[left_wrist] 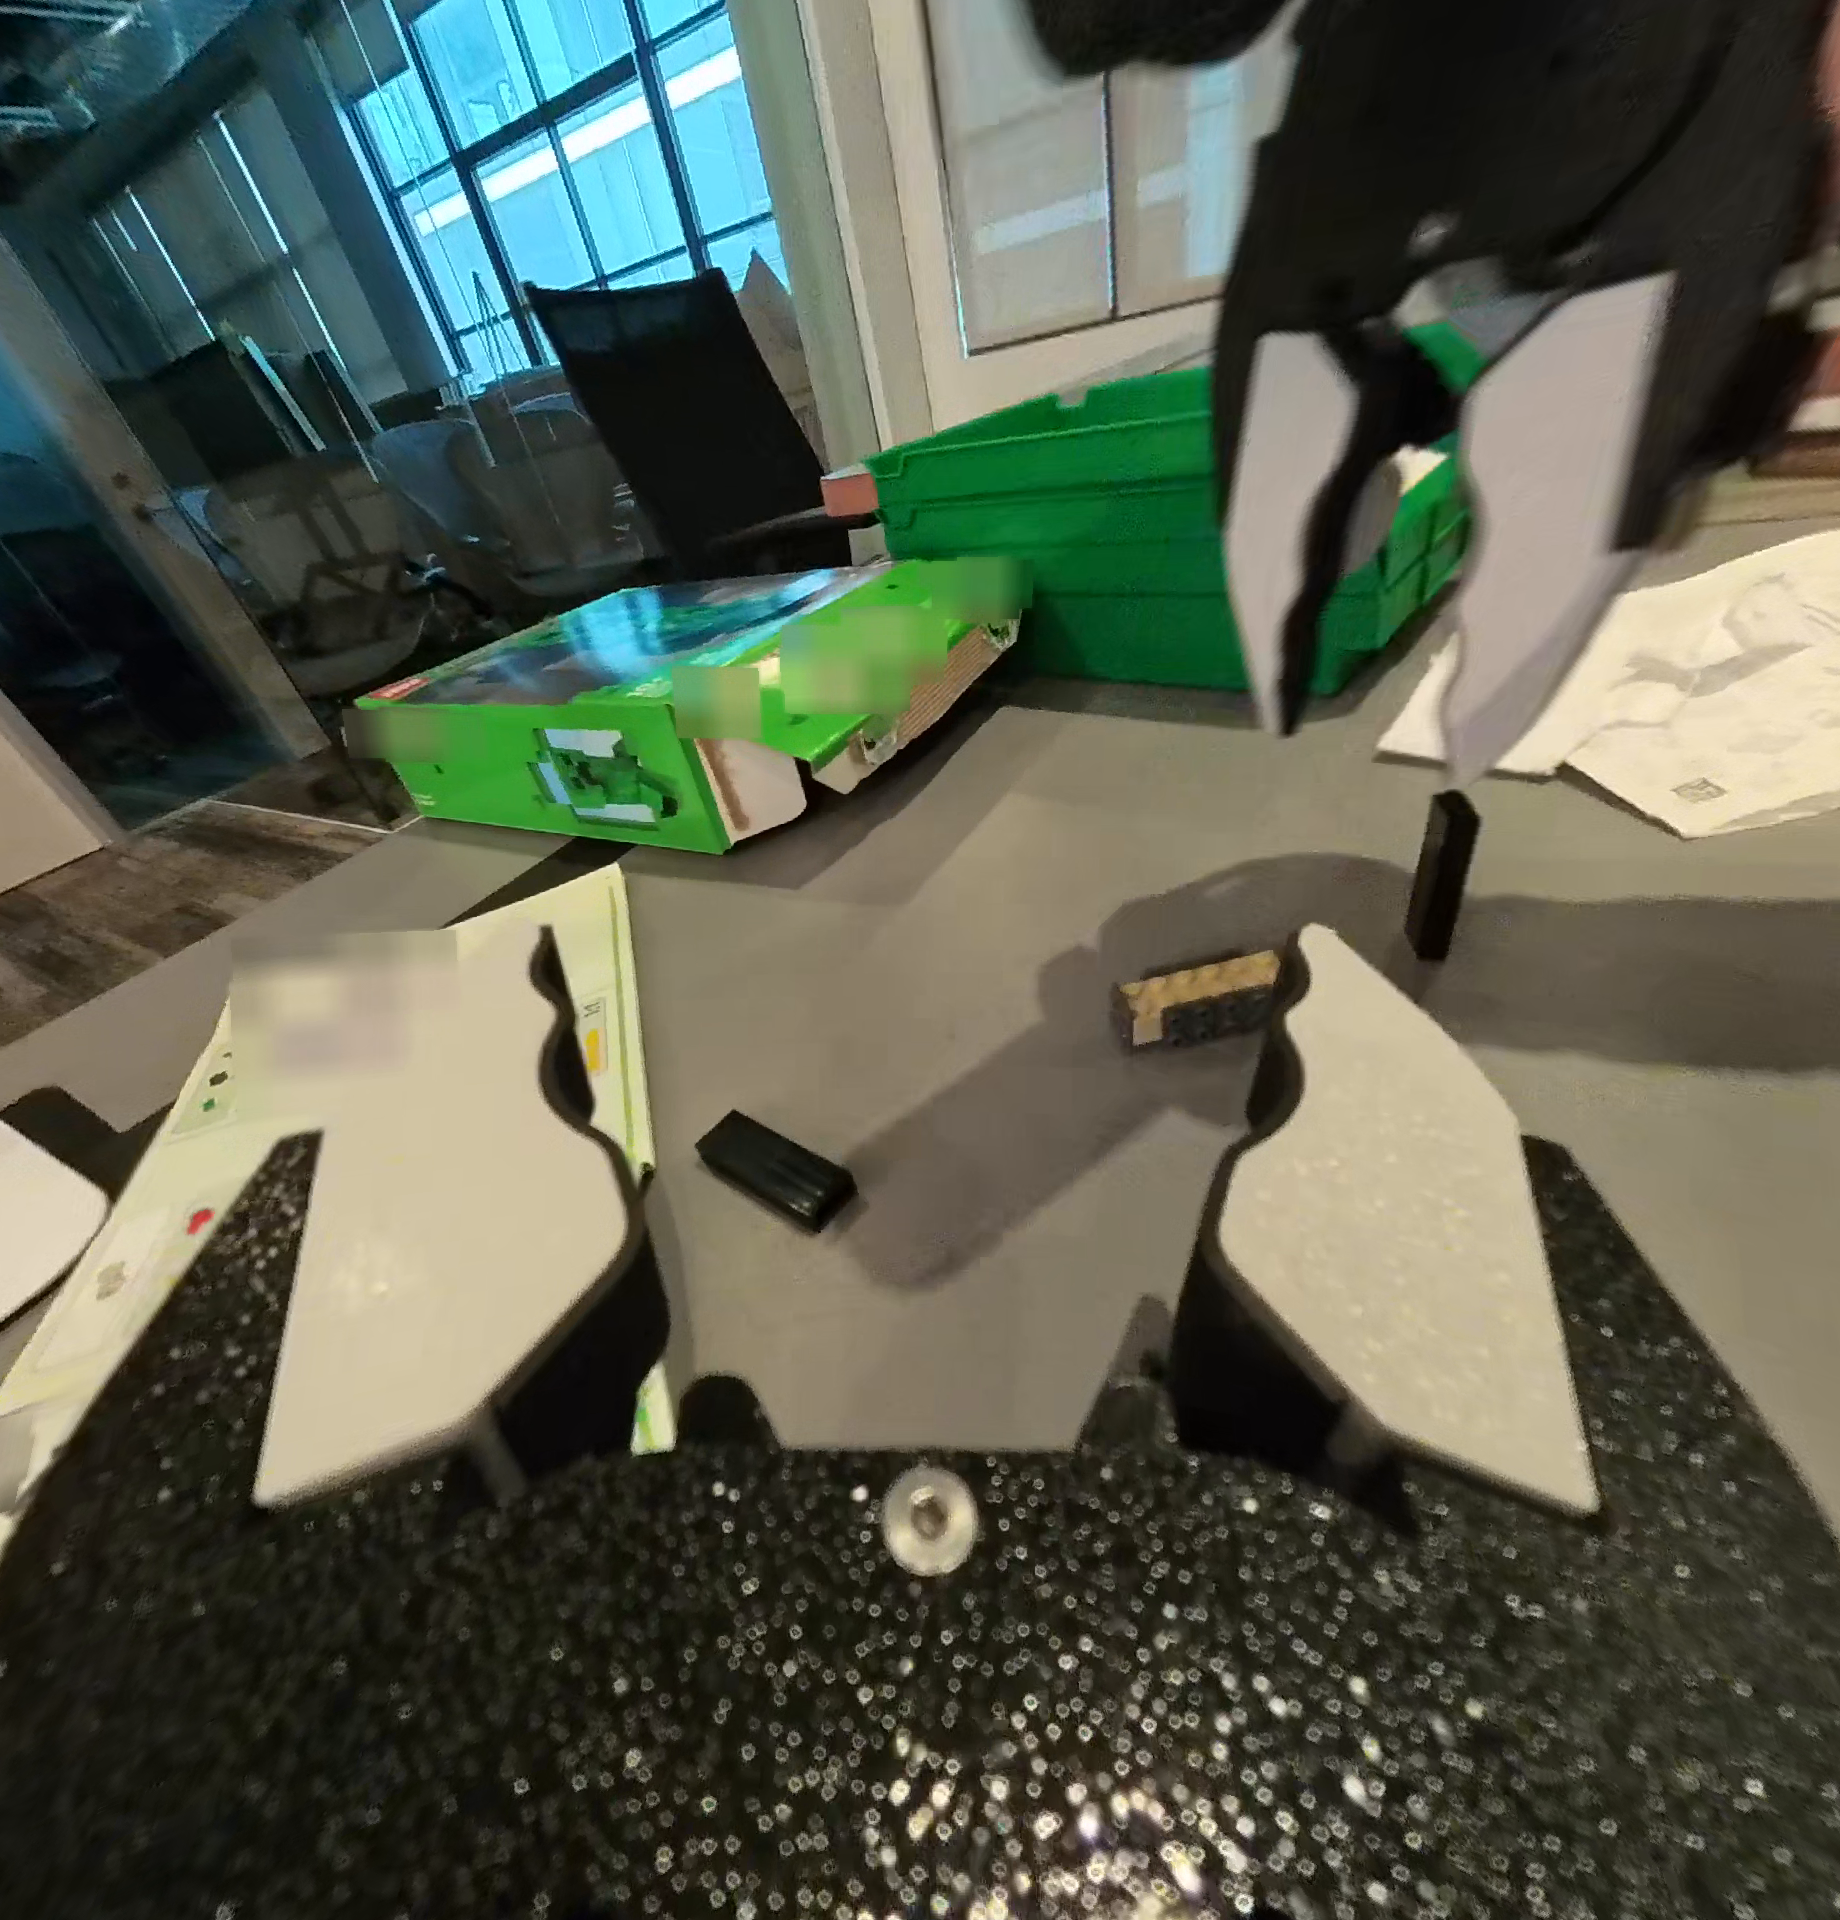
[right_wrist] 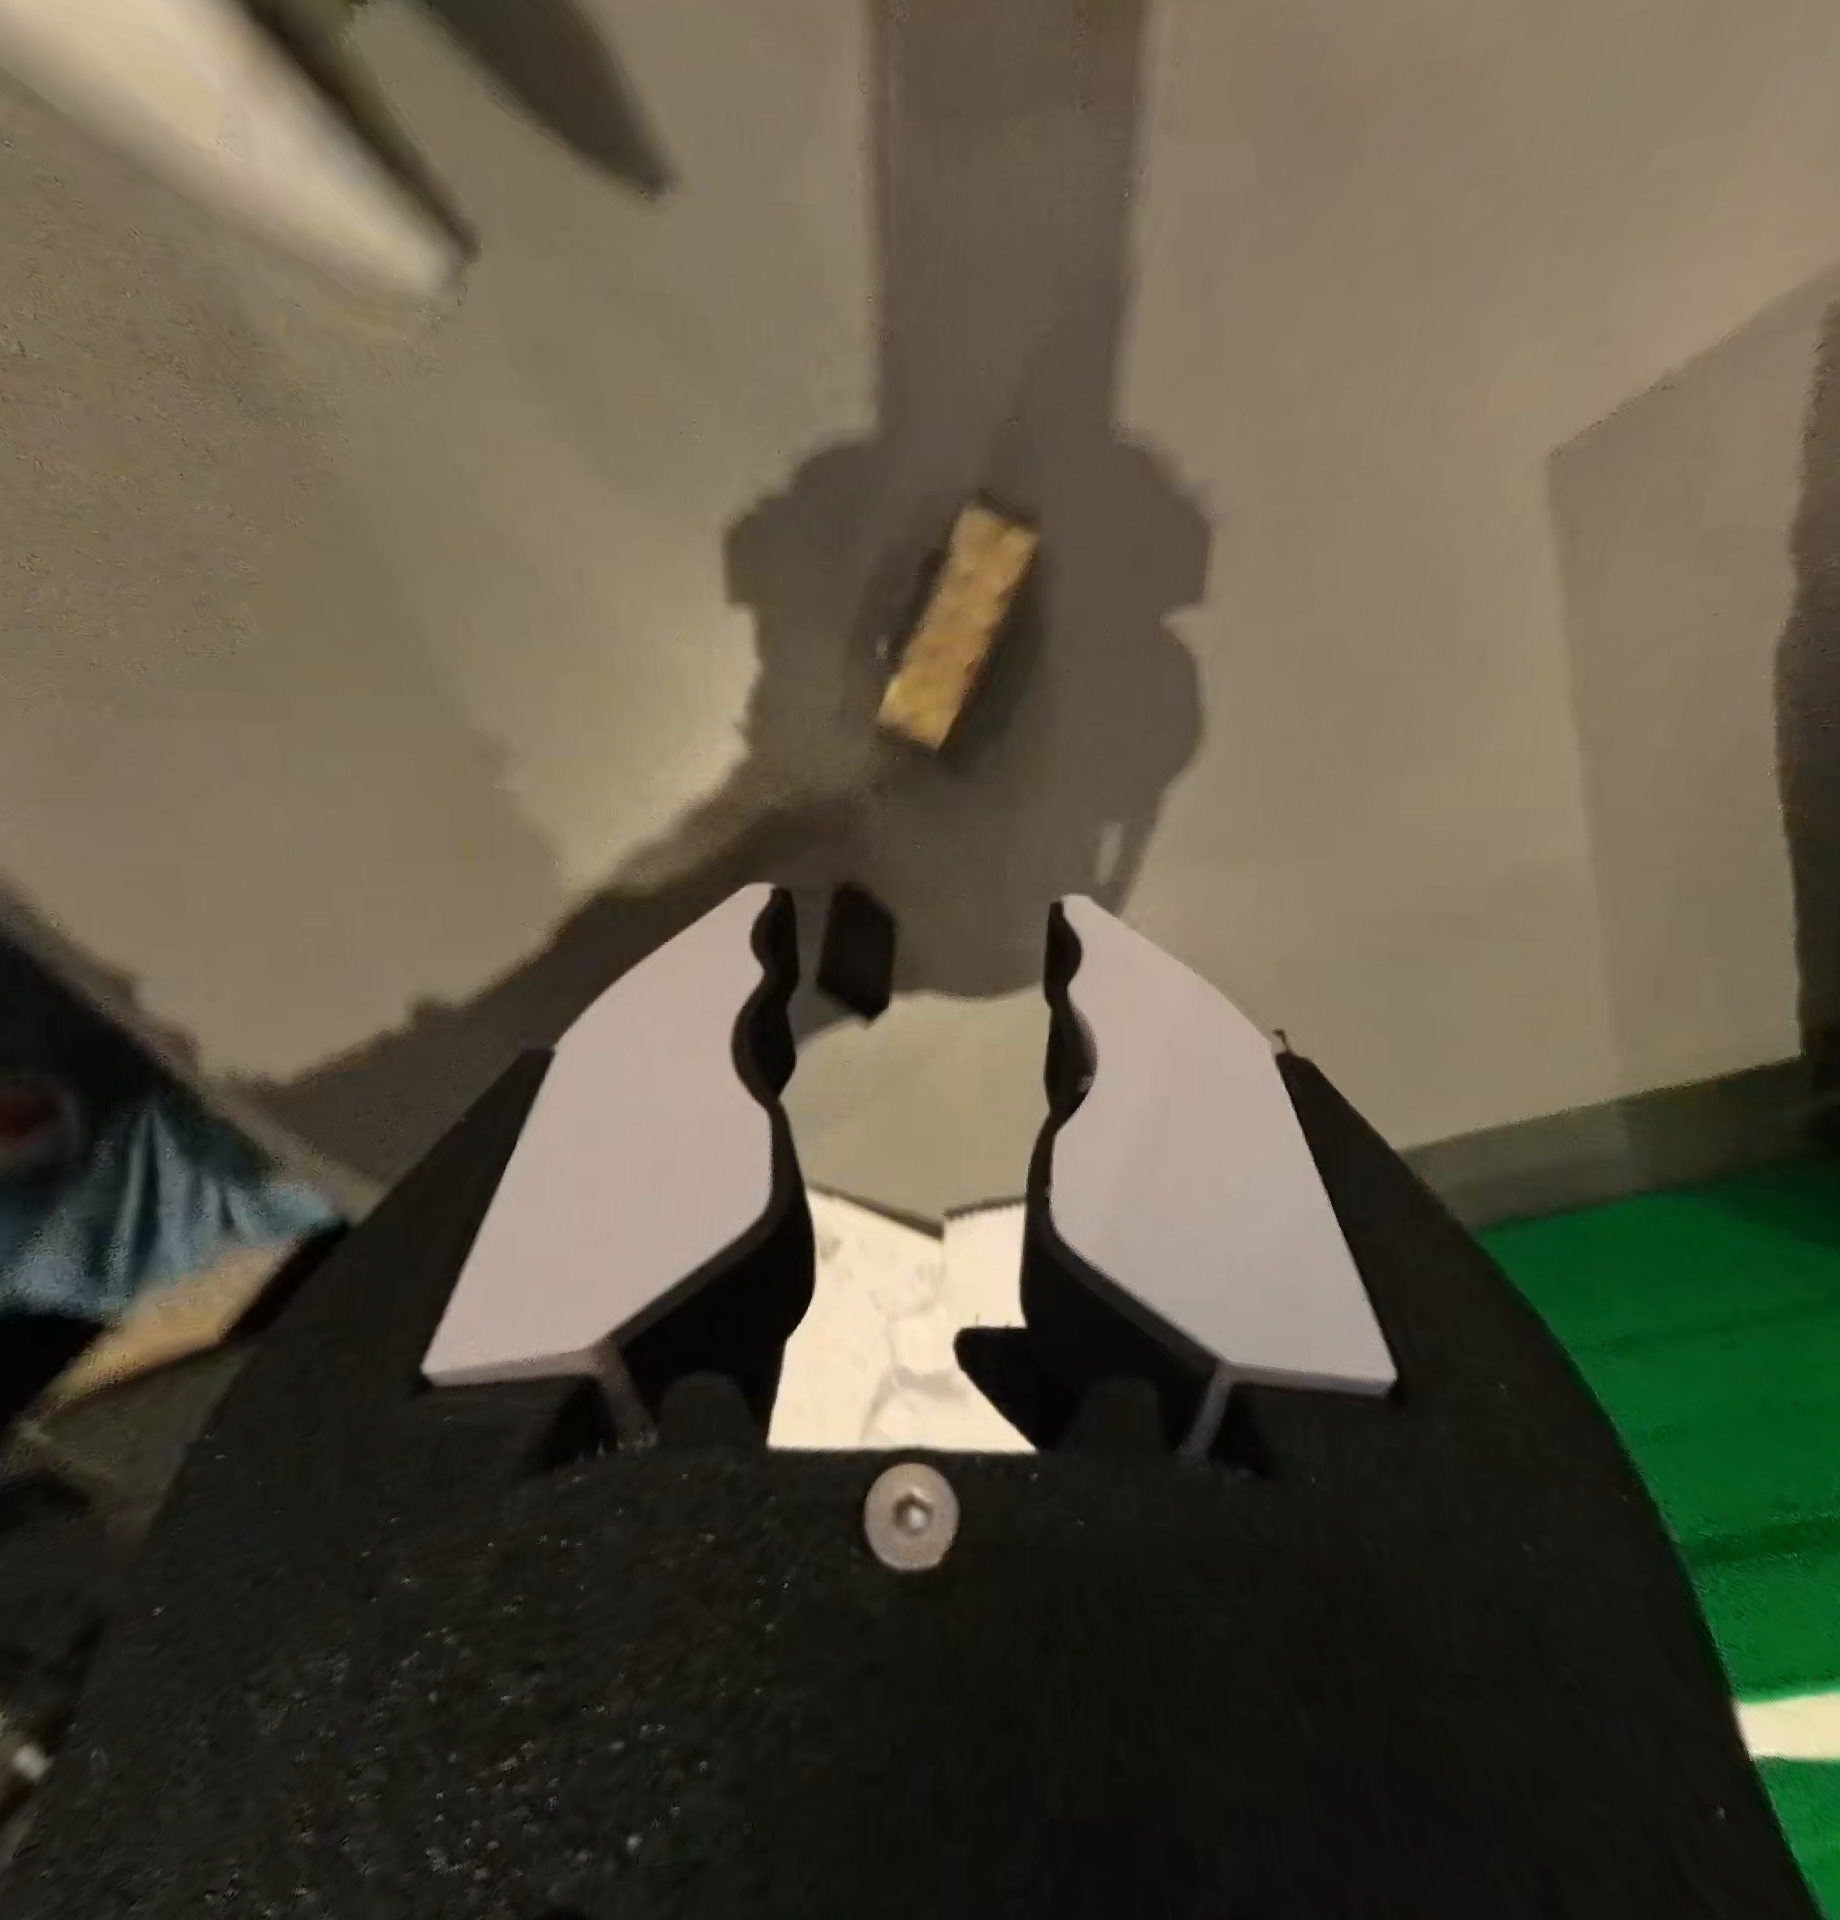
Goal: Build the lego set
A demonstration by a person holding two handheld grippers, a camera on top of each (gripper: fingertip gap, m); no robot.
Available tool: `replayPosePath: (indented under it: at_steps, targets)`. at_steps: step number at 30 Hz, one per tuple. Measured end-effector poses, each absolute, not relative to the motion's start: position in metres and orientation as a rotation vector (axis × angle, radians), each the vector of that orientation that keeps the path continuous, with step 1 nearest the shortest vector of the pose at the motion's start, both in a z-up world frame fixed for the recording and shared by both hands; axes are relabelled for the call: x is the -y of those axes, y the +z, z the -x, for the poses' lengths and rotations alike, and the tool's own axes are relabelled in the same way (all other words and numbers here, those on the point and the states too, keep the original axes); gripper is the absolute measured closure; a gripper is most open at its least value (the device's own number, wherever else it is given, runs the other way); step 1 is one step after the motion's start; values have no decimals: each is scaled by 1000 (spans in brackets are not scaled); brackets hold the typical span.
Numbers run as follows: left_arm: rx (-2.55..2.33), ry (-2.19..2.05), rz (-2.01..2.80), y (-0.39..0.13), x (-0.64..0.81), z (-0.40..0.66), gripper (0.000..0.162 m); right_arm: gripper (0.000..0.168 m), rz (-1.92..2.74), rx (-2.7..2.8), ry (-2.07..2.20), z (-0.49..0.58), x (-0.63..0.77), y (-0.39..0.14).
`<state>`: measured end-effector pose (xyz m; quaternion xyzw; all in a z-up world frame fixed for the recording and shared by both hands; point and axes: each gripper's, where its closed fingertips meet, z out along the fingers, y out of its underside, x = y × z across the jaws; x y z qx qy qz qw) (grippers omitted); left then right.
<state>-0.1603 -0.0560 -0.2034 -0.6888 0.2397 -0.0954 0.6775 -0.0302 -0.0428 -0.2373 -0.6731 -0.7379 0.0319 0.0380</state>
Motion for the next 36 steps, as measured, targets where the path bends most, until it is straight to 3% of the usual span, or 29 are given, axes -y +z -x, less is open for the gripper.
replayPosePath:
  at_steps: [5, 13, 16, 24, 31, 36]
  targets:
    - [-491, -279, 1544, -200, 55, 163, 37, 132, 1734, 2605, -101, -17, 56, -245]
    - [-409, -349, 1541, -197, 54, 174, 38, 143, 1400, 2730, -196, -4, 57, -261]
    - [-410, -315, 1548, -198, 53, 180, 38, 160, 1354, 2777, -256, -6, 53, -266]
    - [-392, -159, 1487, -187, 56, 204, 52, 160, 1194, 2774, -139, 36, 44, -232]
    - [-323, -176, 1414, -182, 63, 208, 58, 160, 974, 2928, -153, 62, 28, -232]
    - [-422, -285, 1595, -209, 62, 176, 60, 160, 925, 2991, -166, 72, 22, -230]
